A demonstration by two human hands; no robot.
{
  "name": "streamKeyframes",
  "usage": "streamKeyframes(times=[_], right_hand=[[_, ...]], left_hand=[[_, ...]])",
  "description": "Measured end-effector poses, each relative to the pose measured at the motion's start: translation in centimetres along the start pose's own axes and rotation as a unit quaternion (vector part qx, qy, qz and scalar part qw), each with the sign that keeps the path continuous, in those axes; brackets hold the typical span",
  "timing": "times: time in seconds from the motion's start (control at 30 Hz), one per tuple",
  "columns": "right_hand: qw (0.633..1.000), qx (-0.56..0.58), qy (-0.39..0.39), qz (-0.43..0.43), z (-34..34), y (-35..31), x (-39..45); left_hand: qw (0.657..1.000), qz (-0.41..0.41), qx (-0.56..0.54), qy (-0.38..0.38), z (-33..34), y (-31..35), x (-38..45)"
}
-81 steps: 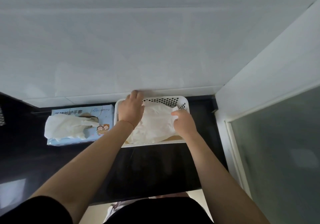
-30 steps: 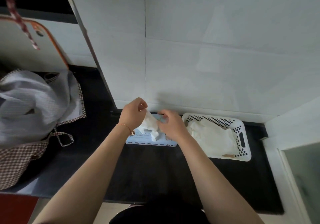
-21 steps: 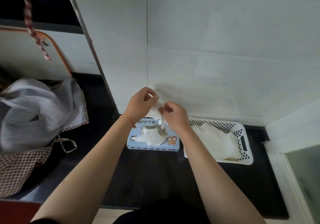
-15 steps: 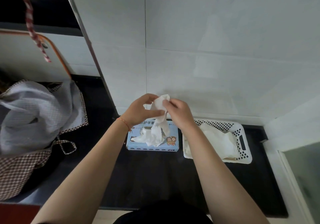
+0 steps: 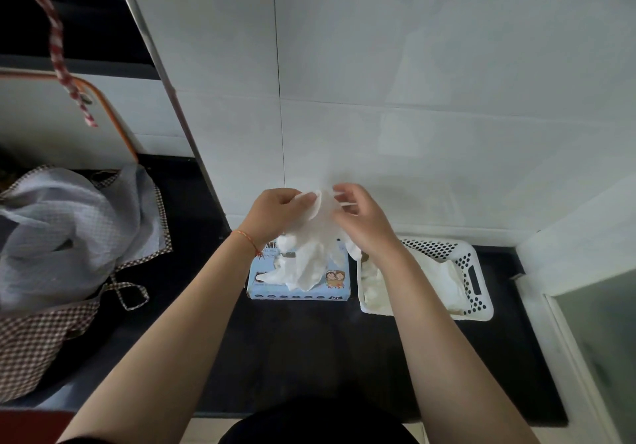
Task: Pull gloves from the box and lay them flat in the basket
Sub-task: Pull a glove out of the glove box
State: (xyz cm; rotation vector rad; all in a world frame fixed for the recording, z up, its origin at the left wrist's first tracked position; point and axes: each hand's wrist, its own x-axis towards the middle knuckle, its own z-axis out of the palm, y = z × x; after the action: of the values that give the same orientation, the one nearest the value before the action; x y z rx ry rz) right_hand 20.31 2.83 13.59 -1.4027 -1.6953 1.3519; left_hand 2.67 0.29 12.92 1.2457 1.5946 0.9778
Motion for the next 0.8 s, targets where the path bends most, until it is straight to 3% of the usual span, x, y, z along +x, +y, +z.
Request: streamKeyframes(times=[0.17, 0.37, 0.47, 0.57, 0.7, 0.8], right_hand=[[0.994, -0.067, -0.049, -0.075, -0.8, -1.2, 0.1], [0.995, -0.069, 0.055, -0.047, -0.9, -1.4, 1.0], [0.995, -0.057, 0.078, -0.041, -1.4, -1.9, 1.0], [0.997, -0.069, 0.024, -0.014, -2.0, -2.1, 0.7], [0.986, -0.13, -0.106, 0.016, -2.1, -2.0, 0.1], [0.98, -0.187, -0.07, -0.016, -2.0, -1.4, 0.3]], left_hand=[[0.997, -0.022, 0.037, -0.063, 0.4, 1.2, 0.1], [0.994, -0.005, 0.009, -0.113, 0.0, 1.0, 0.4], [0.996, -0.011, -0.013, -0.085, -0.2, 0.2, 0.6], [0.999, -0.019, -0.039, -0.033, -0.3, -0.3, 0.7], [0.998, 0.006, 0.024, -0.06, 0.1, 0.3, 0.5], [0.993, 0.019, 0.081, -0.08, 1.0, 0.6, 0.7]])
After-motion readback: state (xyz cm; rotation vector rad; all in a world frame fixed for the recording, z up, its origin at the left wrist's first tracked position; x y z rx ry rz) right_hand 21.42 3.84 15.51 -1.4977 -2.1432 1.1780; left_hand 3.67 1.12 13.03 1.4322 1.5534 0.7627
